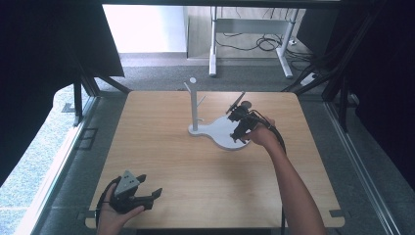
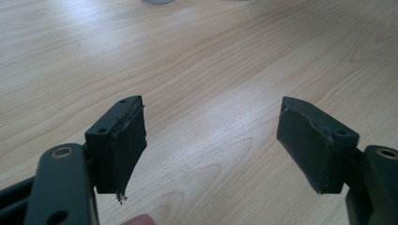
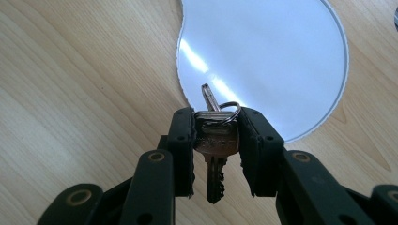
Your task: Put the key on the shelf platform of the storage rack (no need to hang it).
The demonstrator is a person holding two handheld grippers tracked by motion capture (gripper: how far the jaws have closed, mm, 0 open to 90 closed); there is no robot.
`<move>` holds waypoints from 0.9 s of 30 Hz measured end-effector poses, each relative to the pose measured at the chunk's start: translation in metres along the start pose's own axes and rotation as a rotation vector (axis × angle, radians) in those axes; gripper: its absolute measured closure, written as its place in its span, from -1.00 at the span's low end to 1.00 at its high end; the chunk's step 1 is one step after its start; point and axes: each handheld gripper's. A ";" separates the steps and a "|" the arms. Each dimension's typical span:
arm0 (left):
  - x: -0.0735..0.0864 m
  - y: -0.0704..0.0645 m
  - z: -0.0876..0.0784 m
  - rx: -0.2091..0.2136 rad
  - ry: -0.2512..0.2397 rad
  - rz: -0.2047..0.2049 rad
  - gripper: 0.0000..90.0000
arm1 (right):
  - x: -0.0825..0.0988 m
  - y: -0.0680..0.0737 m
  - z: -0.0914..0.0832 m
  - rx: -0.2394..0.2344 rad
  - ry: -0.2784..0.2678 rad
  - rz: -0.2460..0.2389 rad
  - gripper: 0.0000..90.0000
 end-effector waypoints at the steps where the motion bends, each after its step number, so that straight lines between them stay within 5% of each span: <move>1: 0.000 0.000 0.000 0.000 0.000 0.000 -0.46 | -0.001 0.000 0.001 -0.001 0.000 0.001 0.51; 27: 0.000 0.001 0.000 0.000 0.001 -0.001 -0.46 | -0.021 -0.009 0.027 -0.010 0.030 0.032 0.51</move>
Point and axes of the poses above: each handheld gripper's, and its own axes: z roughly forward along the jaws, x roughly out of its underside, y roughly to its left, and after that the axes turned 9 degrees about x, right-handed
